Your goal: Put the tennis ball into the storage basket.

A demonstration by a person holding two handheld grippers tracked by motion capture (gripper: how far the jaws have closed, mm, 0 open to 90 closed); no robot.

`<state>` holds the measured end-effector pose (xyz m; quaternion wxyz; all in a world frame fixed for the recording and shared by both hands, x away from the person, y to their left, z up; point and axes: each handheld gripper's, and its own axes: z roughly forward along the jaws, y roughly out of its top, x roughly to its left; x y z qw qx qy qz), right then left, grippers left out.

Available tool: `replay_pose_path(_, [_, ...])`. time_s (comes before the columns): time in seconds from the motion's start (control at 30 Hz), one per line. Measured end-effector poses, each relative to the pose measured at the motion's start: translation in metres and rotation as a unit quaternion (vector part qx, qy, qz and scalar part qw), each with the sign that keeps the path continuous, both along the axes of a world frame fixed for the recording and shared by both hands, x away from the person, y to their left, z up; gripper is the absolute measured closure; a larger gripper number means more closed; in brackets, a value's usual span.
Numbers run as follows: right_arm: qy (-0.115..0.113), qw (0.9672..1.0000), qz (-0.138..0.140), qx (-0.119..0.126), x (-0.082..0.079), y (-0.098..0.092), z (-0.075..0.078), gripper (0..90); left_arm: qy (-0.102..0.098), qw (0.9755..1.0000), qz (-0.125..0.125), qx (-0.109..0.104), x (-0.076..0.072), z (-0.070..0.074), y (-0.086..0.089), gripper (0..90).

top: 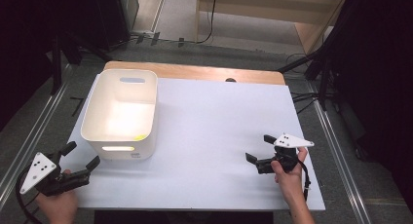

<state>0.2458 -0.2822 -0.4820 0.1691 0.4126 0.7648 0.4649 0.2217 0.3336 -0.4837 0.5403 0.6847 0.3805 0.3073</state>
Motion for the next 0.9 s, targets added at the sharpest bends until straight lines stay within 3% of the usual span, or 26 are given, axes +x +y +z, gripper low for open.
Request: replay_pose_path(0.9, [-0.019, 0.9975, -0.062, 0.026, -0.035, -0.049, -0.016, 0.0, -0.001, 1.0000, -0.004, -0.009, 0.000, 0.000, 0.002, 8.6])
